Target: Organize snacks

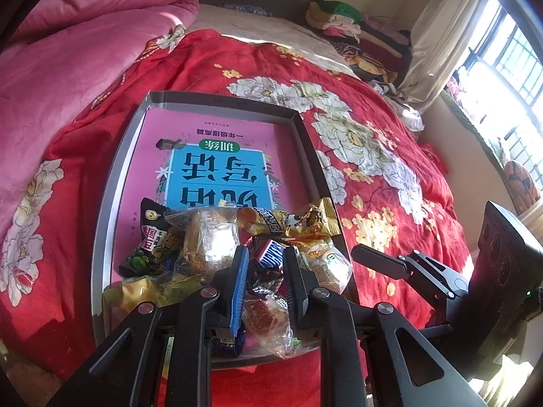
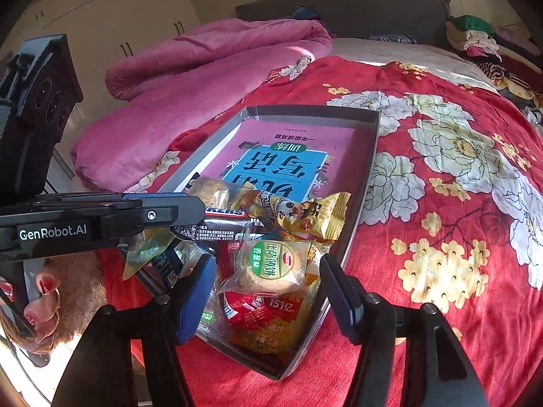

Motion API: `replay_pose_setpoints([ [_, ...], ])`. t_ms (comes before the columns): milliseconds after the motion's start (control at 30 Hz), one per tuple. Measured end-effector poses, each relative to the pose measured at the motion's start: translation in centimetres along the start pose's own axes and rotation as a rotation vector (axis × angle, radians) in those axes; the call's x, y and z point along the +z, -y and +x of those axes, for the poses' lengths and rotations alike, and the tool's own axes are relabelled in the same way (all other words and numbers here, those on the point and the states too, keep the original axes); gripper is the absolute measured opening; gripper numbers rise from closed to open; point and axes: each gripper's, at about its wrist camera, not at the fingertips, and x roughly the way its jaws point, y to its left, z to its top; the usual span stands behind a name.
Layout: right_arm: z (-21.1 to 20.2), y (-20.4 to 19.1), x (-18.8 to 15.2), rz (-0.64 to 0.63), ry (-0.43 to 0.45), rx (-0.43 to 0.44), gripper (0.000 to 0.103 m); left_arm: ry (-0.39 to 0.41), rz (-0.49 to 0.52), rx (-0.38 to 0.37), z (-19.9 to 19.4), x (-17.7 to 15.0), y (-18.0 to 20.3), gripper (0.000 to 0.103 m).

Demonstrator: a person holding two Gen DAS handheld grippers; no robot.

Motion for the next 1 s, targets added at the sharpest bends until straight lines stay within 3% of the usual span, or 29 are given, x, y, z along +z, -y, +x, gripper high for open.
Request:
replay_pose_setpoints([
  [67,-1.0,0.0,0.0,-0.009,0.023,-0.021,0.069,0.011,0.011,0.000,-0.5,0.0,0.5,0.049],
  [133,-2.3,-0.1,-0.1,-0.022,0.053,-0.044,0.072,0.039,0.019,-0.006,-1.4,-0.1,1.1,0.060],
  [267,-5.5,-0.3,-0.4,-0.049,0.101,-0.088,0.079,0.096,0.050,0.020,-3.8,-0.5,2.4,0.074],
  [467,-10.1,-0.6,-1.1,-0.035,0.147,-0.123,0.087,0.111,0.050,0.066,-7.2,-3.6,4.0,0.078],
  [533,-11.0,-1.1,-1.4,-0.050,0.140,-0.147,0.092,0.086,0.053,0.095,-7.5,-5.1,4.6,0.078],
  [667,-12.6,-2.2,-3.0,-0.084,0.121,-0.177,0.094,0.035,0.033,0.125,-7.6,-7.8,4.9,0.078],
  [800,-13.4,-2.9,-4.5,-0.086,0.107,-0.176,0.102,0.052,0.033,0.182,-7.6,-8.6,5.3,0.078],
  [1000,-13.2,-3.4,-5.3,-0.083,0.099,-0.190,0.102,0.047,0.045,0.198,-7.4,-9.1,5.9,0.078],
])
